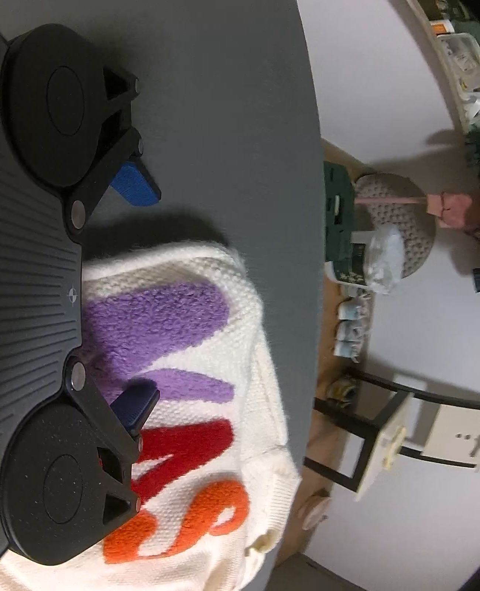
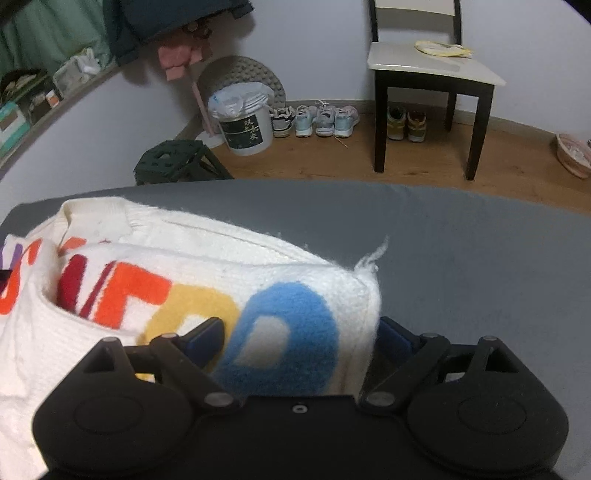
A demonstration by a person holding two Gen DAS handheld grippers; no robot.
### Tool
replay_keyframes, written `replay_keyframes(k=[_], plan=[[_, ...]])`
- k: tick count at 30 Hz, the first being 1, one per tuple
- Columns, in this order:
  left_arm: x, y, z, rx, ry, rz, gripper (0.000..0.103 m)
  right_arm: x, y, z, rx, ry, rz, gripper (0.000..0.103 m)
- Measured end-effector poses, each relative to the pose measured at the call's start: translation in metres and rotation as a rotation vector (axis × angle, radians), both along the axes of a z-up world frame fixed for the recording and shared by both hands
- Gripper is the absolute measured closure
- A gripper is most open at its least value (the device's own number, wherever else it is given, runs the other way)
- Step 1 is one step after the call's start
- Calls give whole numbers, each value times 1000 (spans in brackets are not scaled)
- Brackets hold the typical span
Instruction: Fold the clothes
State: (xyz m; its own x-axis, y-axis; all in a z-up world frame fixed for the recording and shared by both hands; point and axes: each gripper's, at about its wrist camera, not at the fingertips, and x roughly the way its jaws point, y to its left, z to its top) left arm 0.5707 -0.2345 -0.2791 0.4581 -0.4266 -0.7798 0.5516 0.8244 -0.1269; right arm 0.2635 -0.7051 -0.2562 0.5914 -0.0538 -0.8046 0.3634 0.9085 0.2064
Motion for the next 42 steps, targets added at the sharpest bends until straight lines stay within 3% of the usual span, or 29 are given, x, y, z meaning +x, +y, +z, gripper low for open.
replay_keyframes(k=[2,5,7,9,10,12,15,16,17,18,22,31,36,42], plan=[[2,1,0,-27,-7,11,1,-5,-3,-4,19,-55,-25,15],[-1,-11,0,7,-41,-31,10,-9,-5,-5,58,-122,-24,36],[-2,-18,4,15,-53,-56,28,-10,-8,-2,92,-136,-1,54],[-1,-20,10,-2,-55,-41,56,-10,-10,0,122,-141,27,66],[-1,-21,12,-7,-53,-37,59,-9,-11,0,137,-141,35,70],[-5,-26,14,19,-74,-44,63,-6,-14,-2,163,-126,8,66],[-13,-33,18,44,-104,-15,73,0,-11,-5,191,-135,-76,44],[-16,-35,21,55,-121,-7,75,3,-6,-5,171,-136,-89,44],[-20,-37,24,66,-139,0,79,5,1,-3,141,-134,-82,52],[-24,-39,28,77,-157,6,80,6,7,-1,118,-134,-67,80],[-48,-21,56,26,-226,-19,81,0,25,22,25,-166,-36,81],[-104,28,121,-115,-371,-95,81,-63,64,103,-46,-370,129,82],[-151,74,138,-170,-416,-170,81,-120,87,130,-42,-465,195,82],[-216,127,141,-173,-412,-242,82,-188,122,156,-69,-482,286,82]])
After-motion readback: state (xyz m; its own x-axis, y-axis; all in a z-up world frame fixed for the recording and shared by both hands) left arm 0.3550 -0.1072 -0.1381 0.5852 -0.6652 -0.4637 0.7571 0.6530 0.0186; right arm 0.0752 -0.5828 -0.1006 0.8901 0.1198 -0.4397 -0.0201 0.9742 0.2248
